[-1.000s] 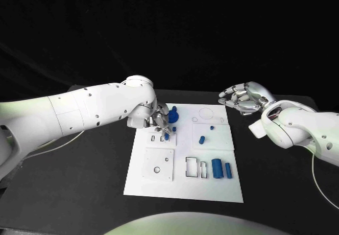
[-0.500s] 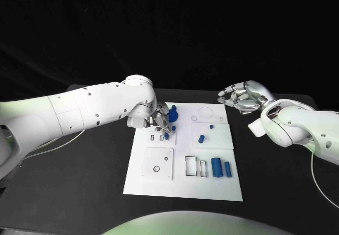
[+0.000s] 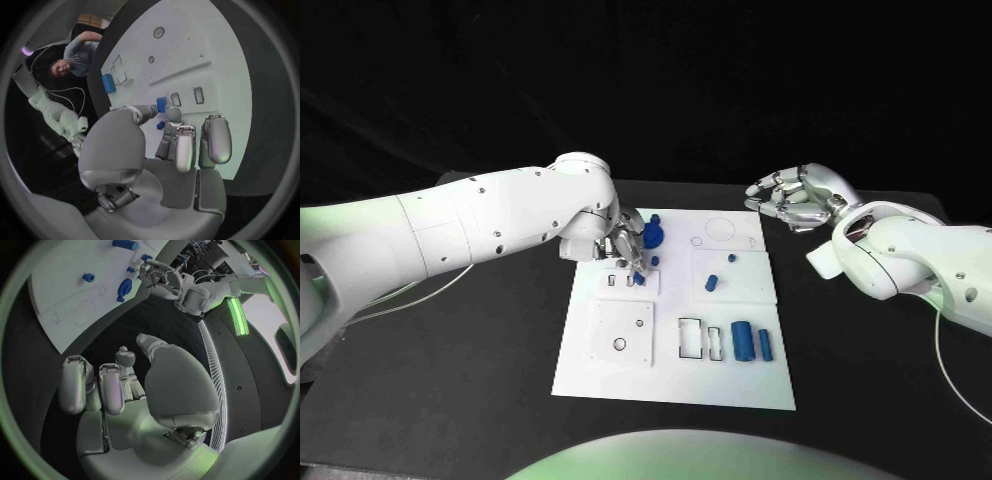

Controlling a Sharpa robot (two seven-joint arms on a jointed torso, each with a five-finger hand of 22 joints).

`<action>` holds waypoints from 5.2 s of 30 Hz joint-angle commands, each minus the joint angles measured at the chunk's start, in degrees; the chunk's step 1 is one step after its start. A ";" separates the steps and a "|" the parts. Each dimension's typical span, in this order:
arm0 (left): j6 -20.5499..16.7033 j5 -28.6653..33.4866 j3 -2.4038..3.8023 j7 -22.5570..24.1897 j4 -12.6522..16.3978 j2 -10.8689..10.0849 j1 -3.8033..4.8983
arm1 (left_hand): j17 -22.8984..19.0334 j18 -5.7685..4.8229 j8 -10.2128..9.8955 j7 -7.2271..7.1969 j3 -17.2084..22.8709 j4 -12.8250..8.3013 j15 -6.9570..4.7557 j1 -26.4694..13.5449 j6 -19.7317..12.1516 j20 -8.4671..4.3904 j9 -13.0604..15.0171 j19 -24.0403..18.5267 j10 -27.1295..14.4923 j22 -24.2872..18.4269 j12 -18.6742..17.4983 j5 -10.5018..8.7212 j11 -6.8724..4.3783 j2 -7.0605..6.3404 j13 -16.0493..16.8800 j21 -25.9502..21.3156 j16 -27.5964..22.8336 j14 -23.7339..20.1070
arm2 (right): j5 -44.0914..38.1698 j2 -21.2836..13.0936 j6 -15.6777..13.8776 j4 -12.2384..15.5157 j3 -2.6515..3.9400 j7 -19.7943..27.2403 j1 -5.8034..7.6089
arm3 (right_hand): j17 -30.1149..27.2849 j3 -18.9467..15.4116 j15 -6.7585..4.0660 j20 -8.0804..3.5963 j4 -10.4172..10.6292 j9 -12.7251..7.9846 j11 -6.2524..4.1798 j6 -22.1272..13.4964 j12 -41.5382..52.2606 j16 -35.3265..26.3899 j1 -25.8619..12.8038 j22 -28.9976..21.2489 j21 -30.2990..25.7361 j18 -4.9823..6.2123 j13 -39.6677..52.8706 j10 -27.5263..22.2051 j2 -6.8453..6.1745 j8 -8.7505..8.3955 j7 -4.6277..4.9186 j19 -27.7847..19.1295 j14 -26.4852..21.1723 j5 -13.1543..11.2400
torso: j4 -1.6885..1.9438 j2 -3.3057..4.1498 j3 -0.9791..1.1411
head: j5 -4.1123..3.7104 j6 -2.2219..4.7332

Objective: Assemble the parts on the task board

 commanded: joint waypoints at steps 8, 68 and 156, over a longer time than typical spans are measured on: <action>-4.03 5.56 0.00 0.84 0.60 -0.85 -0.01 | 14.26 -0.43 1.38 -0.15 11.11 -10.50 -0.03 -1.62 0.16 -0.14 4.21 1.11 2.38 1.38 1.22 3.01 -0.28 -0.77 2.21 1.15 0.25 5.80 | -0.49 -0.02 0.70 0.04 0.00 0.22 -0.04 | -0.07 -0.08 -0.38 -0.27 0.40 0.06 -0.12 -0.54 0.37 -0.39 -0.62 5.84 -0.25 0.57 -0.13 0.42 -0.06 0.30 0.05 -0.25 2.32 0.49 | 0.05 -0.05 0.04 | 0.16 0.02; -20.33 -1.02 -0.08 -0.07 11.64 -9.67 -4.15 | 14.47 -0.94 2.43 -1.10 13.42 -13.09 -0.90 -4.40 2.51 -0.92 5.34 2.78 6.98 3.74 5.22 10.56 -1.23 -2.66 8.71 2.75 0.34 5.87 | -0.49 -0.88 0.72 0.11 0.00 0.30 -0.16 | -0.01 -0.21 -0.37 -0.28 0.71 0.02 -0.11 -0.70 0.37 -0.39 -0.84 5.85 -0.28 0.56 -0.24 0.41 -0.07 0.43 0.04 -0.21 2.34 0.65 | 0.99 -0.38 0.23 | -0.33 -1.01; -19.35 -0.10 -0.09 -1.37 8.76 -8.49 -4.41 | 14.48 -1.06 -0.24 -2.27 -15.54 2.81 -1.48 -12.05 5.17 -1.32 3.92 3.20 8.09 3.97 5.81 9.21 -1.92 -3.50 10.41 2.35 0.34 5.87 | -0.39 -0.91 0.70 0.04 0.00 0.45 -0.34 | -0.06 -0.47 -0.38 -0.30 1.25 -0.06 -0.10 -0.94 0.37 -0.49 -1.16 5.81 -0.45 0.58 -0.44 0.36 -0.08 0.74 0.05 -0.21 2.35 0.68 | 1.01 -0.44 0.14 | -0.81 -1.33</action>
